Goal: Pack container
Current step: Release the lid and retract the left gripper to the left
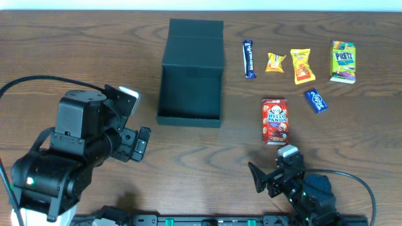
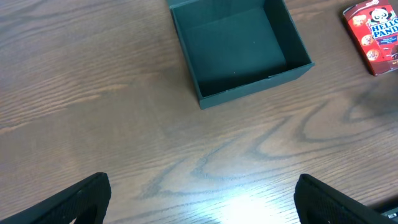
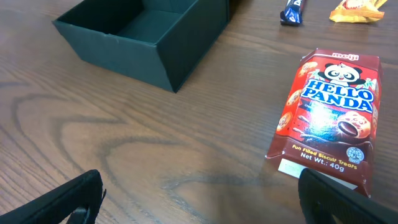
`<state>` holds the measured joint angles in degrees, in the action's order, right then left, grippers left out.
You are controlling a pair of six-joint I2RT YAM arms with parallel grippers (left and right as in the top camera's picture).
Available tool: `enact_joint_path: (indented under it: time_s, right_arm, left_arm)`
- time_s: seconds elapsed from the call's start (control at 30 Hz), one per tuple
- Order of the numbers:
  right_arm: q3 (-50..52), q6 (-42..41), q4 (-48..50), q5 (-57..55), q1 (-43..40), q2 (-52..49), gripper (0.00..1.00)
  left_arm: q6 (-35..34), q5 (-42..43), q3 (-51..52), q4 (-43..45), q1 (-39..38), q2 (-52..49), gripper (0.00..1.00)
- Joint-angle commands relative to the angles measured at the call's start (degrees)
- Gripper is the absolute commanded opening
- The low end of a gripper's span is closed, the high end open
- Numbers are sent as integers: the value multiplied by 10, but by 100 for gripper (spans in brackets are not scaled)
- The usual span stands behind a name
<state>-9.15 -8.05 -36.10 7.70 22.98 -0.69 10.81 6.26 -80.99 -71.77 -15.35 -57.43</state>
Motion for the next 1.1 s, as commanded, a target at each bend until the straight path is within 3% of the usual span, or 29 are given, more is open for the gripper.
enact_joint_path:
  time_s: [0.0, 0.8, 1.07]
  right_arm:
    - [2, 8, -1, 2, 7, 4, 99]
    - [2, 8, 9, 3, 7, 4, 99]
    - [2, -107, 141, 2, 7, 4, 99]
  left_arm:
    - [10, 7, 2, 0, 4, 0, 95]
    - [10, 6, 2, -4, 4, 0, 95]
    - [10, 7, 2, -4, 4, 0, 95]
